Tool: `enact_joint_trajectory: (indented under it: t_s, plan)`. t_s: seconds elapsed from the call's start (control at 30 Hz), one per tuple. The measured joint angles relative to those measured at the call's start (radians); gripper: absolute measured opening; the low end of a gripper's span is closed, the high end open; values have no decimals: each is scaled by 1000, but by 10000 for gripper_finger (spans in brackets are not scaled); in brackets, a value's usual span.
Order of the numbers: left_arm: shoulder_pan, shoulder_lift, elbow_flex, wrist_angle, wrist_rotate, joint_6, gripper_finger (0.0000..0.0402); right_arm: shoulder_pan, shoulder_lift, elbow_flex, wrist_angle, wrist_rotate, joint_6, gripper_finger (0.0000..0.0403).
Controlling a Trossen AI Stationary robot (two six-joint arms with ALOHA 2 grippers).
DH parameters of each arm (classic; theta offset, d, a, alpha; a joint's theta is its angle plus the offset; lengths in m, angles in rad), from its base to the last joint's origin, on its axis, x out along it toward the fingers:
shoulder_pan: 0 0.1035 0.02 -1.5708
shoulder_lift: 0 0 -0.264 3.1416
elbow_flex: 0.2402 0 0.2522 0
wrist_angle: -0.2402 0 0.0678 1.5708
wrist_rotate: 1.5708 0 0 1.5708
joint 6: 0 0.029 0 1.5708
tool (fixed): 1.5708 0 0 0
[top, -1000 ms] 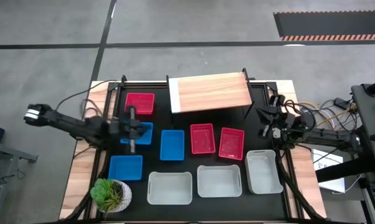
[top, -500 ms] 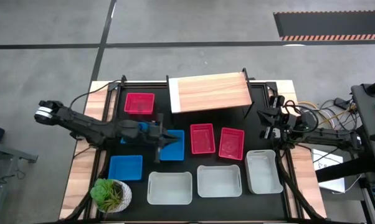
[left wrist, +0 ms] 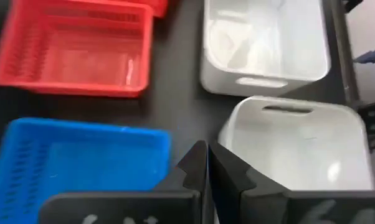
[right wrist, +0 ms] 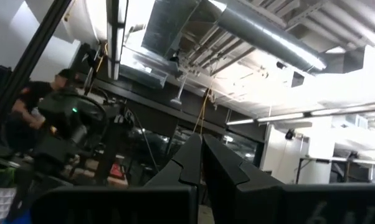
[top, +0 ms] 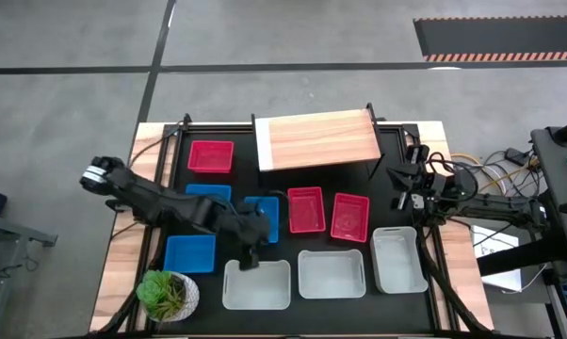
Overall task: Stack baskets on shelf by color
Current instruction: Put the middle blue basket on the shelf
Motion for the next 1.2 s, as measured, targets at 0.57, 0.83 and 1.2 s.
enact_joint_trajectory:
  t_s: [0.57, 0.83, 1.2]
  plan:
    - [-31, 104, 89, -127, -9, -104, 96, 0, 0, 0, -62, 1, 16, 9]
    - [-24, 105, 51, -118, -61, -95, 174, 0, 0, 0, -63, 2, 30, 9]
    - [-20, 106, -97, 34, -109, -72, 178, 0, 0, 0, -74, 4, 30, 9]
